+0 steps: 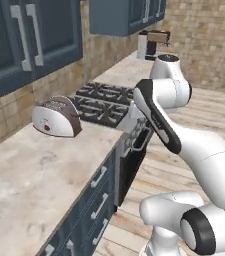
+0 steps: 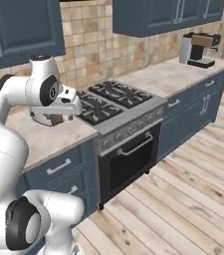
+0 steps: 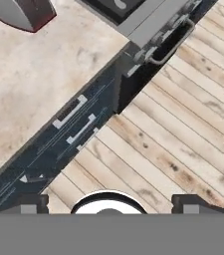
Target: Navigate to the fridge.
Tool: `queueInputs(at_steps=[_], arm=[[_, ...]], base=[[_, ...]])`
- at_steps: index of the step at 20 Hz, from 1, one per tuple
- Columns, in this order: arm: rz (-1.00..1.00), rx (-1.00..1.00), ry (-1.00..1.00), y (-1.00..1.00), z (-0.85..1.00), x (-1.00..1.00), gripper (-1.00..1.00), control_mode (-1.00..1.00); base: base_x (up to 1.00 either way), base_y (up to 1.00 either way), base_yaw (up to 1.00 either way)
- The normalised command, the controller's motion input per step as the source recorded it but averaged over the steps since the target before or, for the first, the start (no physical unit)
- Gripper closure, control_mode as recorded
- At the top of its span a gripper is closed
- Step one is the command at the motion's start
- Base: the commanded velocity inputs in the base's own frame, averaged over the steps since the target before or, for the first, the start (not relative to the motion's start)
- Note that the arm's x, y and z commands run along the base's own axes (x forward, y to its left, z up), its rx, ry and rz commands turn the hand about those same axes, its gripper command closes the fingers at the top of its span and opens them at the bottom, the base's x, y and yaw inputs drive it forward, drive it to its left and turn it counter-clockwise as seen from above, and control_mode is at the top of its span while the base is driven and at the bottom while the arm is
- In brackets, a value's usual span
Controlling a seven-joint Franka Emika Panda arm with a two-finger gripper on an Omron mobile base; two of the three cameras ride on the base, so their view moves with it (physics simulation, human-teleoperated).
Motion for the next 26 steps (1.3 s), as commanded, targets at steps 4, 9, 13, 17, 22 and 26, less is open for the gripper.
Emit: queueInputs(at_steps=[4,9,13,17,22,26], arm=[[0.00,0.00,0.00,0.00,0.00,0.00,-1.00,1.00],[0.00,0.00,0.00,0.00,0.00,0.00,-1.00,1.00],[0.00,0.00,0.00,0.00,0.00,0.00,-1.00,1.00],[0.00,0.00,0.00,0.00,0.00,0.00,-1.00,1.00],[0.00,0.00,0.00,0.00,0.00,0.00,-1.00,1.00],[0.00,0.00,0.00,0.00,0.00,0.00,-1.00,1.00]], base=[[0.07,-0.37,-0.91],[0.24,-0.35,-0.87],[0.35,-0.33,-0.81],[0.44,-0.28,-0.74],[0.46,-0.34,-0.65],[0.55,-0.39,-0.56]])
